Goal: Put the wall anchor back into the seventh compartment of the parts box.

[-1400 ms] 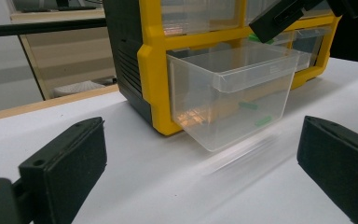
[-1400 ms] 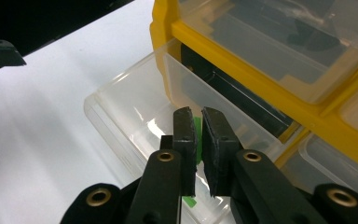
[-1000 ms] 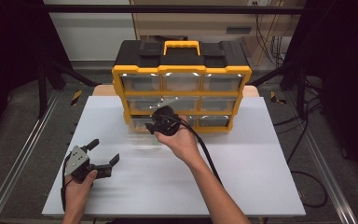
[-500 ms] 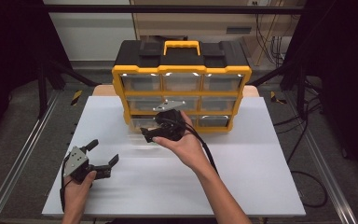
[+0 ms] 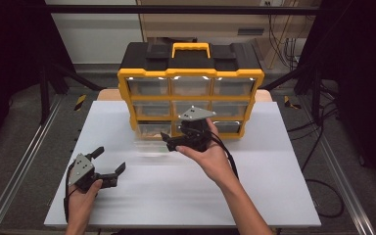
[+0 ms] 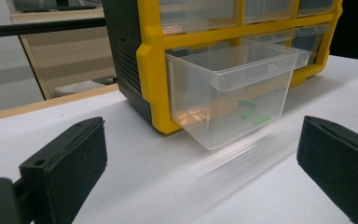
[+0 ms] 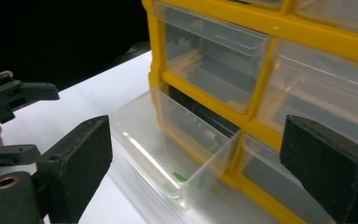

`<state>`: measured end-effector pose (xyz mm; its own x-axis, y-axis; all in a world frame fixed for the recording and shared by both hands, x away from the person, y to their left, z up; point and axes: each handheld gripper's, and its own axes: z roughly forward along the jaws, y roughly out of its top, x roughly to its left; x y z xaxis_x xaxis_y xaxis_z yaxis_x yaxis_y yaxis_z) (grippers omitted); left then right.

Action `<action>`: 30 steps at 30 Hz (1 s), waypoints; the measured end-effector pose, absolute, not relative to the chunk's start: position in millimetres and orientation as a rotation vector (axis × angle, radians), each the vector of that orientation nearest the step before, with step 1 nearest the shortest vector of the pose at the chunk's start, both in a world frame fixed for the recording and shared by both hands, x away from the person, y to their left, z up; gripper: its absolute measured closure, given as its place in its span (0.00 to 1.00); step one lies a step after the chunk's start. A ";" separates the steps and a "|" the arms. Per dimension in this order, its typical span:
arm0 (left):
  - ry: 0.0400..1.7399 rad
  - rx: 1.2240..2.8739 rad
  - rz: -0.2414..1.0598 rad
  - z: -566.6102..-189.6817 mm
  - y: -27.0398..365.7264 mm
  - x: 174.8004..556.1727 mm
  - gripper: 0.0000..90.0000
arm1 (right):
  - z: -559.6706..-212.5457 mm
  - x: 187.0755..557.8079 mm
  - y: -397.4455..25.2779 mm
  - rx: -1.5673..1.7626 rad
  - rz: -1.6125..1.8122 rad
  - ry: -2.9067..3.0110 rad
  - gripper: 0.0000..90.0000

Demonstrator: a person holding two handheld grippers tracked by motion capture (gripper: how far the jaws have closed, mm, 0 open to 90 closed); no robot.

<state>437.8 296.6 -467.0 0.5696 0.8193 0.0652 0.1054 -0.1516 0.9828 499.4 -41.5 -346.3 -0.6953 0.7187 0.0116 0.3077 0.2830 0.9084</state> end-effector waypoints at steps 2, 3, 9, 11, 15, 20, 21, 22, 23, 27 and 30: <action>0.797 1.618 0.749 -467.5 297.5 437.4 0.02 | -349.2 497.4 -45.8 0.933 1.382 2.129 0.09; 0.798 1.617 0.746 -467.6 297.8 437.0 0.02 | -350.7 497.1 -48.0 0.936 1.384 2.120 0.08; 0.796 1.613 0.744 -467.2 298.2 436.4 0.02 | -358.6 493.6 -61.6 0.961 1.392 2.114 0.09; 0.796 1.606 0.744 -466.9 298.5 436.3 0.02 | -360.3 491.6 -67.1 0.968 1.386 2.101 0.08; 0.797 1.609 0.744 -467.0 298.8 437.1 0.02 | -362.2 487.8 -80.3 0.979 1.403 2.070 0.06; 0.796 1.610 0.742 -466.9 298.6 436.3 0.02 | -363.7 485.7 -96.9 1.019 1.404 2.032 0.07; 0.795 1.608 0.743 -466.7 298.7 436.1 0.02 | -364.2 484.9 -100.4 1.020 1.400 2.026 0.07; 0.796 1.607 0.743 -466.6 298.9 436.1 0.02 | -364.7 484.2 -103.9 1.020 1.403 2.018 0.07; 0.797 1.606 0.743 -466.7 299.1 436.3 0.02 | -365.1 483.4 -107.3 1.026 1.404 2.010 0.07; 0.798 1.610 0.743 -466.8 299.5 435.9 0.02 | -367.1 479.9 -120.3 1.051 1.425 1.987 0.07; 0.801 1.603 0.744 -466.4 300.9 435.6 0.02 | -368.4 477.5 -129.4 1.056 1.430 1.976 0.07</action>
